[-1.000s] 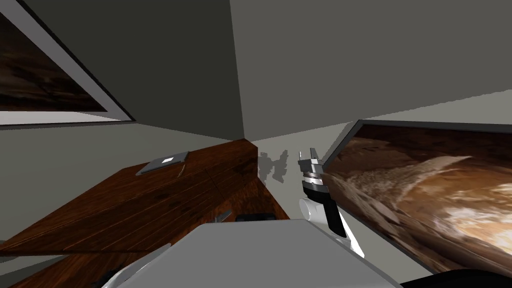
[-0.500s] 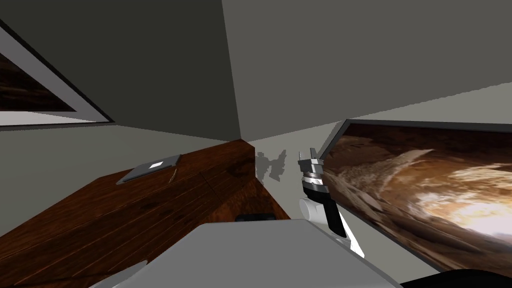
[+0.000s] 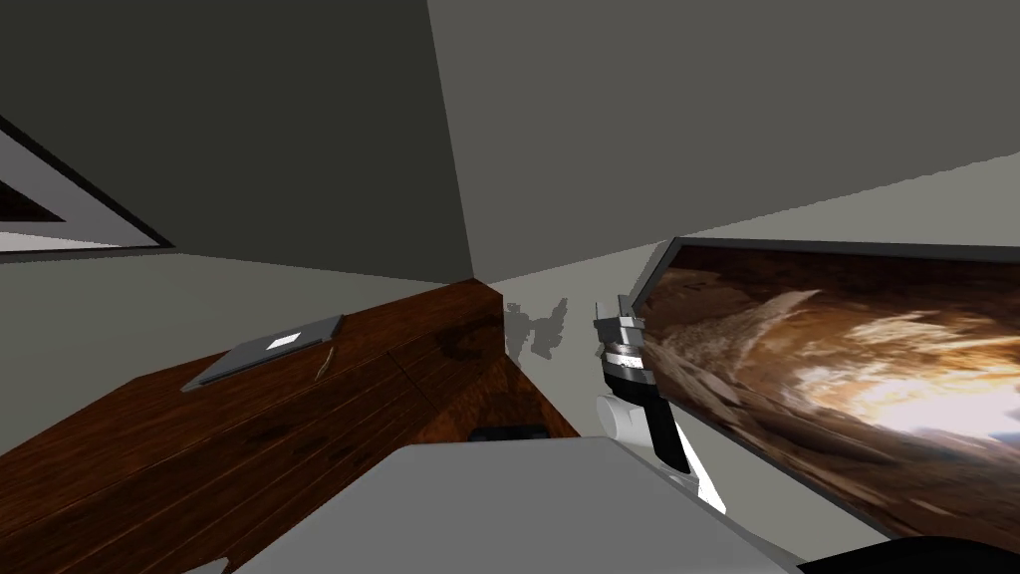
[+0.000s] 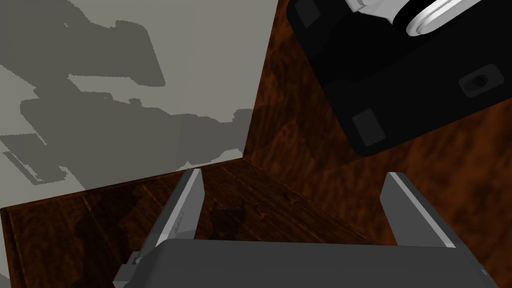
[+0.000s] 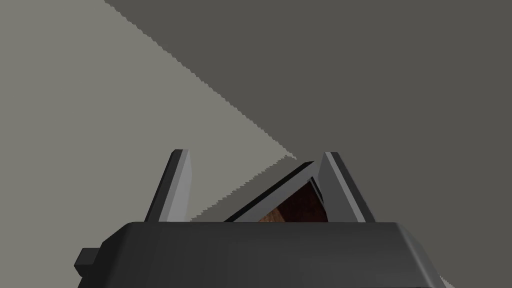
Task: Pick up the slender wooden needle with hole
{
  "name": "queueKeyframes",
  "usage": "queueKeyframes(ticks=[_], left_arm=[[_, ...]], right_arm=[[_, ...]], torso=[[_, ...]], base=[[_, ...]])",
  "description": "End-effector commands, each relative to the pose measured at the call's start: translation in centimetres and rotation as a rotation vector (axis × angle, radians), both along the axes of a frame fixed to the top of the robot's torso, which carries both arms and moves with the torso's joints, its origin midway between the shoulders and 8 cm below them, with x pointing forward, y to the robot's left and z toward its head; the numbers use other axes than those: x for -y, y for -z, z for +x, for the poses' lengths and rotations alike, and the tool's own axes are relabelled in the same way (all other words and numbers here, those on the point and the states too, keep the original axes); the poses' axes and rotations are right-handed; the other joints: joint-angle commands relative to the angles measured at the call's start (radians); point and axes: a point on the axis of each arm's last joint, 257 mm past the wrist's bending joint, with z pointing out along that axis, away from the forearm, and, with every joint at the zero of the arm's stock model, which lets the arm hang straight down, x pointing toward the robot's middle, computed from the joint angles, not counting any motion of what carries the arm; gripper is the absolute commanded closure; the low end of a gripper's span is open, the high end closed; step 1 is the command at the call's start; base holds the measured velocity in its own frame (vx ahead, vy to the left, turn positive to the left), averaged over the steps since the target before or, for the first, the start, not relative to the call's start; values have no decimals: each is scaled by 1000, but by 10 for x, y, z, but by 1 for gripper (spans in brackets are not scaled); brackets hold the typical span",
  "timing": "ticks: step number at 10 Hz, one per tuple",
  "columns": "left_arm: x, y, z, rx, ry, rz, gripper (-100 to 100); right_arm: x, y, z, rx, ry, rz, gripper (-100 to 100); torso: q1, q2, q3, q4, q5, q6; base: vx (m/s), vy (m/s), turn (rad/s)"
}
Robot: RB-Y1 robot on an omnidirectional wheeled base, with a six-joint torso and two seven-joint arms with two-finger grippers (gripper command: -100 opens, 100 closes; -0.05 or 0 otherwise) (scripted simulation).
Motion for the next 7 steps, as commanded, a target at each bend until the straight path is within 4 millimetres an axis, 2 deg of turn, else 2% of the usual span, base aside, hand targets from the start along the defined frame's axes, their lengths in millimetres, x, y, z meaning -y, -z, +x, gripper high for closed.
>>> queueKeyframes(ticks=[1,2,3,5,6,7], left_arm=[[-29,2,-18,-68,-16,50,-100],[-45,-1,-23,-79,-5,82,-100],[-71,0,-37,-129,-23,123,-100],[-88,-6,-40,-138,-13,159,-100],[-121,-11,-56,-188,-28,215,-100],[-129,-14,-56,-189,-25,231,-100]], right_arm=[[0,0,0,0,0,0,0],[0,0,0,0,0,0,0],[0,0,0,0,0,0,0],[0,0,0,0,0,0,0],[0,0,0,0,0,0,0],[0,0,0,0,0,0,0]], torso=[[0,0,0,0,0,0],[1,-1,0,0,0,1],[1,-1,0,0,0,0],[1,-2,-1,0,0,0],[-1,0,0,0,0,-1],[0,-1,0,0,0,0]], base=[[33,46,-195],[36,46,-103],[52,42,-157],[30,28,-60],[34,37,-143],[36,49,-120]])
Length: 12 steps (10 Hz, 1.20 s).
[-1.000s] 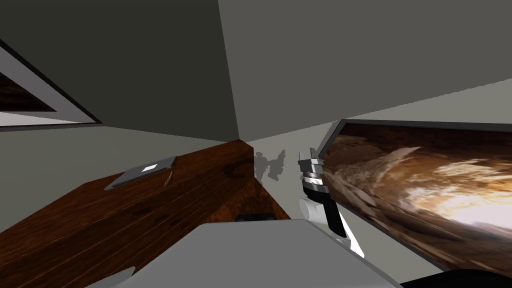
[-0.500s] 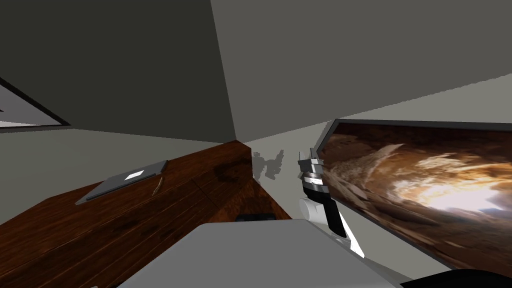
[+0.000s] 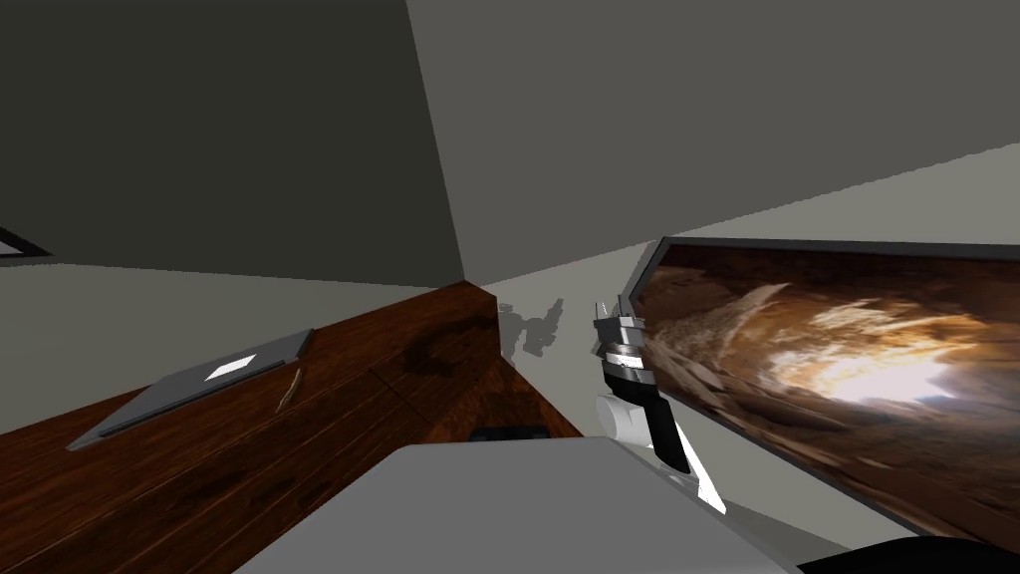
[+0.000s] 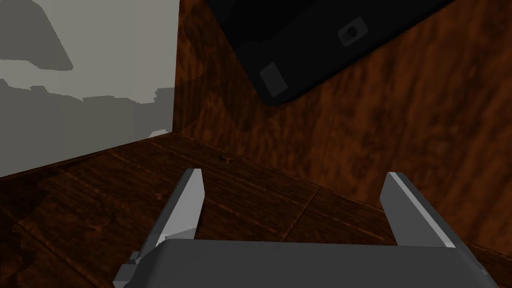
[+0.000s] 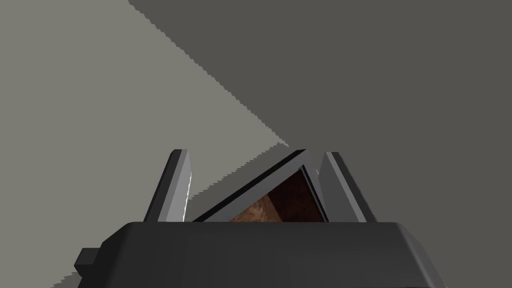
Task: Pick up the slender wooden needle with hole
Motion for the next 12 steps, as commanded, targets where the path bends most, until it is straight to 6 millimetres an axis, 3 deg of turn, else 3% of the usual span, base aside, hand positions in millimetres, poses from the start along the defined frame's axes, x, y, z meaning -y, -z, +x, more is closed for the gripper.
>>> queueKeyframes(ticks=[1,2,5,6,7,8,12], left_arm=[[-38,-10,-14,-48,-19,67,-100],[-47,-14,-13,-49,-14,85,-100],[-109,-39,-30,-109,-46,201,-100],[-115,-43,-29,-110,-43,214,-100],[-138,-55,-35,-130,-61,259,-100],[-143,-59,-34,-130,-59,269,-100],[-217,-109,-37,-156,-117,422,-100]], right_arm=[[0,0,0,0,0,0,0],[0,0,0,0,0,0,0],[0,0,0,0,0,0,0],[0,0,0,0,0,0,0],[0,0,0,0,0,0,0],[0,0,0,0,0,0,0],[0,0,0,0,0,0,0]], torso=[[0,0,0,0,0,0],[1,-1,-1,0,0,1],[1,-2,-1,0,0,0],[2,-2,-1,0,0,0],[1,-2,-1,0,0,0],[2,-3,-1,-1,0,0],[9,-8,-4,-2,2,0]], base=[[49,54,-210],[49,61,-82],[61,70,-114],[52,70,-87],[68,80,-155],[46,77,-73],[113,163,-150]])
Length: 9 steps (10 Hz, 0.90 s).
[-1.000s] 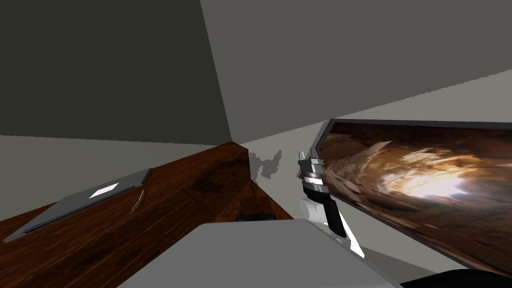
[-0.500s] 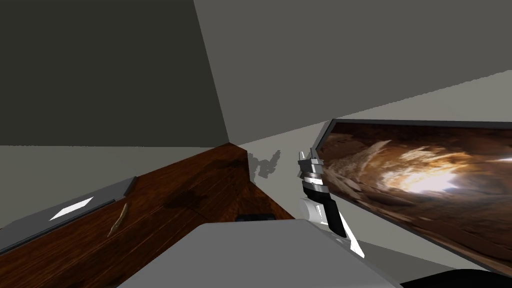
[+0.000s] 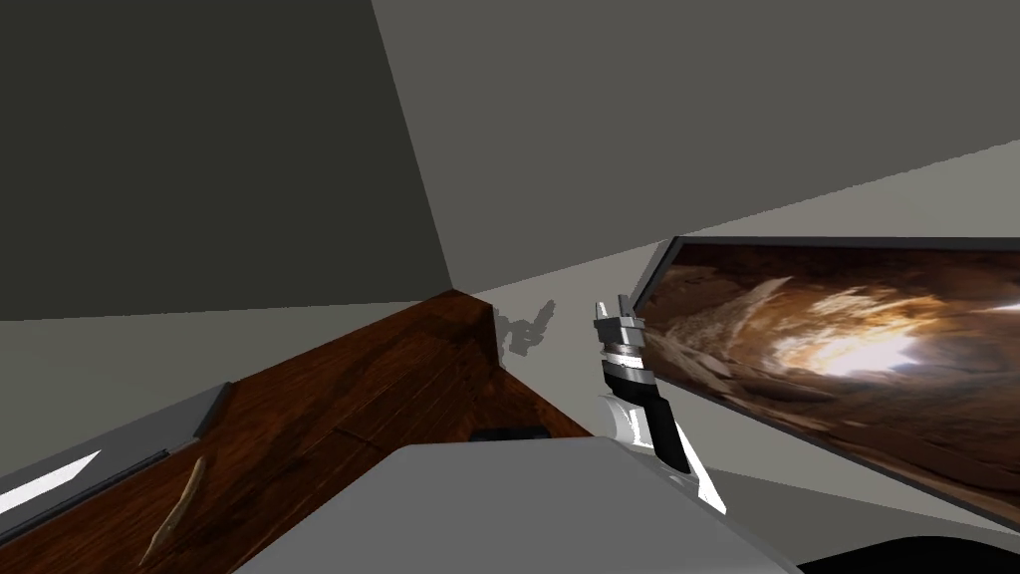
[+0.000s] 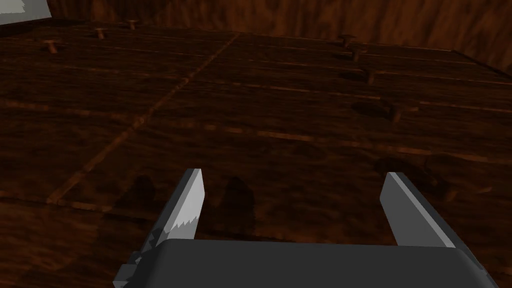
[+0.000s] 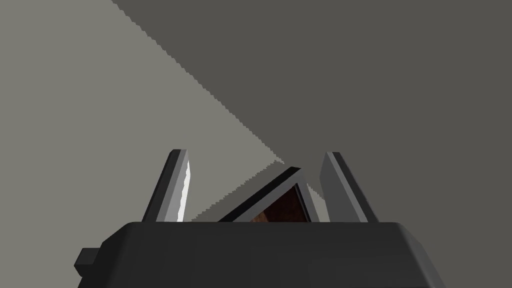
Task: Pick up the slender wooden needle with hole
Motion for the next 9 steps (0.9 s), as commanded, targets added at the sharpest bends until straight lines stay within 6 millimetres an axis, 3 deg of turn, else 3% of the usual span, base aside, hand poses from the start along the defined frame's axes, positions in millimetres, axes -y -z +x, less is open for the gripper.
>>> queueKeyframes(ticks=[1,4,5,6,7,9], left_arm=[[-18,-11,7,7,-19,40,-100],[-27,-13,22,40,-33,56,-100],[-27,-13,20,33,-31,55,-100],[-27,-13,21,35,-32,55,0],[-26,-11,19,29,-85,57,-100],[-26,-11,21,34,-85,58,-100]], right_arm=[[0,0,0,0,0,0,0],[0,0,0,0,0,0,0],[0,0,0,0,0,0,0],[0,0,0,0,0,0,0],[0,0,0,0,0,0,0],[0,0,0,0,0,0,0]], torso=[[0,0,0,0,0,0],[5,-3,-2,-1,2,0],[3,-2,-1,-1,1,0],[-6,3,2,1,0,-1],[-12,6,4,1,-2,-1],[-13,17,10,4,-3,-1]], base=[[156,252,-141],[160,260,-101],[52,96,-32],[12,21,-2],[-98,21,-391],[-118,42,-79]])
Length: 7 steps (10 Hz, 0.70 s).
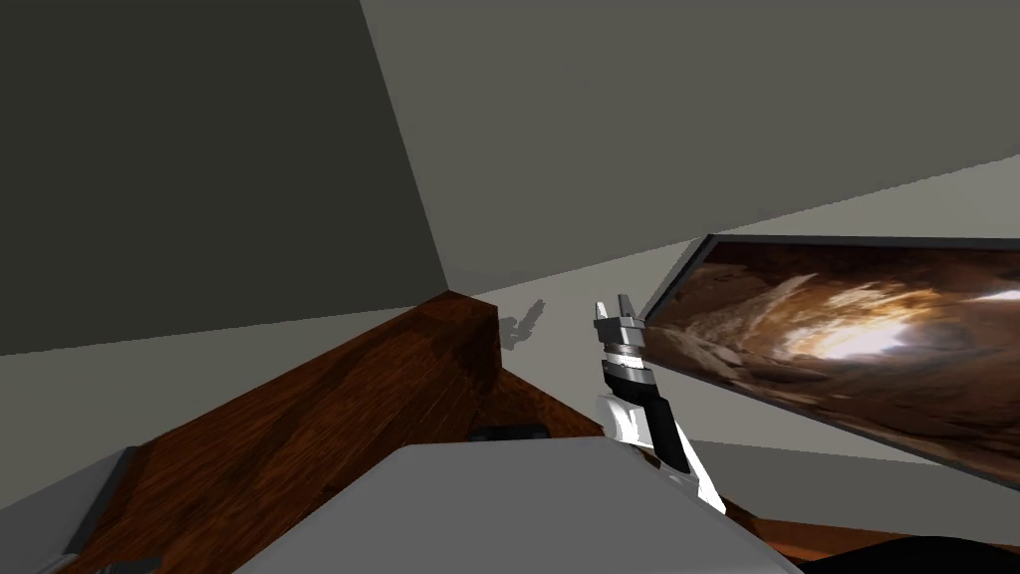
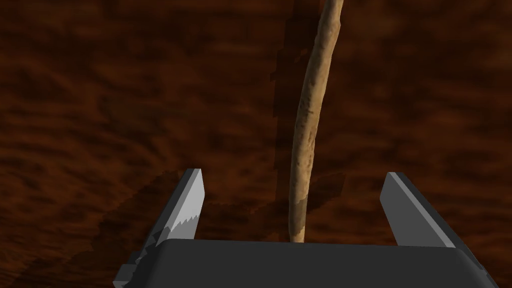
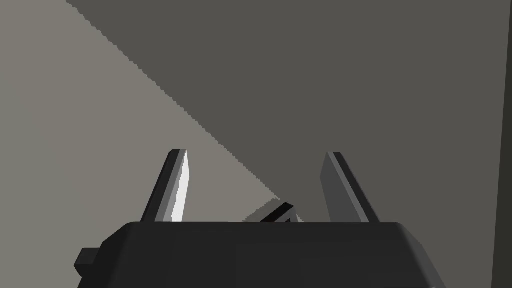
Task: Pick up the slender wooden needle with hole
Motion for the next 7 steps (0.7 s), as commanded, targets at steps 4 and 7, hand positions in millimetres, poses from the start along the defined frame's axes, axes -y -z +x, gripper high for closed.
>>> queueKeyframes(ticks=[4,7], left_arm=[[3,4,-1,-4,-108,2,-100],[5,6,0,-3,-160,3,-100]], right_arm=[[0,0,0,0,0,0,0],[0,0,0,0,0,0,0]], torso=[[-1,0,0,0,0,0],[-1,-1,0,0,0,0]], base=[[-126,23,-192],[-112,17,-171]])
